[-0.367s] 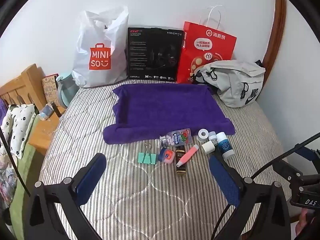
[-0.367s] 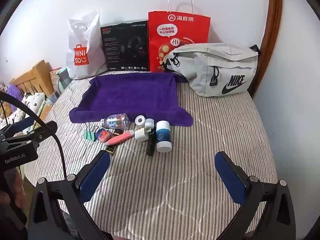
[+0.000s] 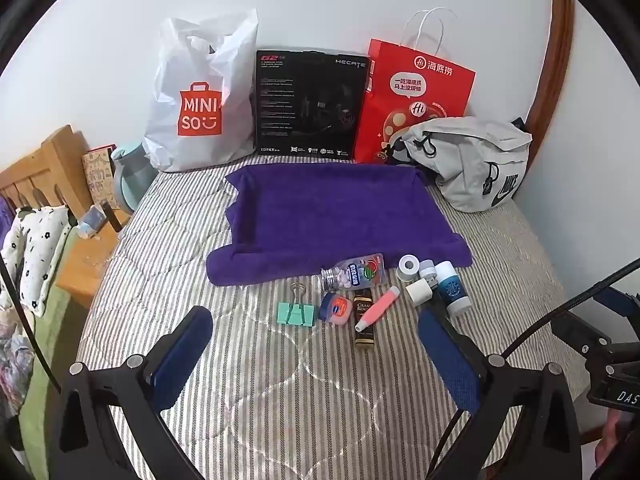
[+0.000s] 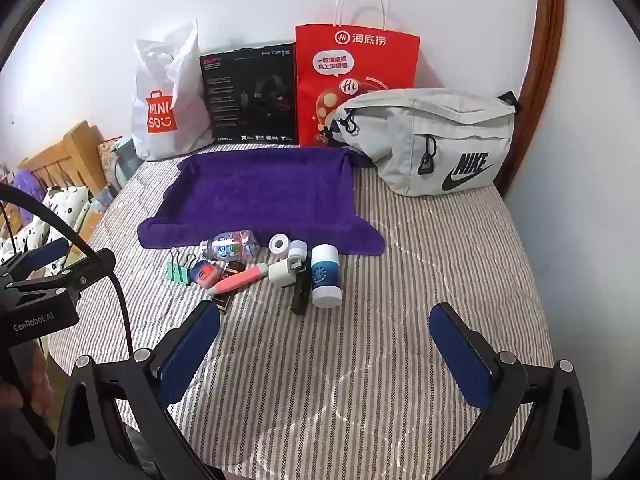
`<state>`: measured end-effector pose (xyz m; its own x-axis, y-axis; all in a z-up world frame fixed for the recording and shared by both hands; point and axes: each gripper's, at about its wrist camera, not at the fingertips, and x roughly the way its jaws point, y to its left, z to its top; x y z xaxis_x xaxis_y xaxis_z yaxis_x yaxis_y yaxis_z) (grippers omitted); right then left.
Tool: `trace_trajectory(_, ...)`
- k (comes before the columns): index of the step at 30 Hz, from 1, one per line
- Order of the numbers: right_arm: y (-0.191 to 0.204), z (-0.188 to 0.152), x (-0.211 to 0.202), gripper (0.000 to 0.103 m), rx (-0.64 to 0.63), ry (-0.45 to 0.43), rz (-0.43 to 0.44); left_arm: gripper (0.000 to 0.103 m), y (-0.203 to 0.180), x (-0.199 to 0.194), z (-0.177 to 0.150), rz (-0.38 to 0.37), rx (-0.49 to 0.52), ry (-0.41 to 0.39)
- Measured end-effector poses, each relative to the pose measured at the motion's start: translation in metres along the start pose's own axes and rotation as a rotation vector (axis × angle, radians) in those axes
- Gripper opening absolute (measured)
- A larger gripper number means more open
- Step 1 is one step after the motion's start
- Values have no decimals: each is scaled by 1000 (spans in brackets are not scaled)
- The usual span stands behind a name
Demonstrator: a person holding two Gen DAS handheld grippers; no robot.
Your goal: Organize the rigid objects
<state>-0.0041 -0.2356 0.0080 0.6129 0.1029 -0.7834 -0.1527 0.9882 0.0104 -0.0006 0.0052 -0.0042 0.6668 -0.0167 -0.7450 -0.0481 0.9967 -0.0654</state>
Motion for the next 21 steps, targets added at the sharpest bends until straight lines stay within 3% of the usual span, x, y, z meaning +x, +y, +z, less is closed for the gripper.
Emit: trace_trajectory(21,-2,5,1,103,7,13,-10,103,2,0,2,15,3,7)
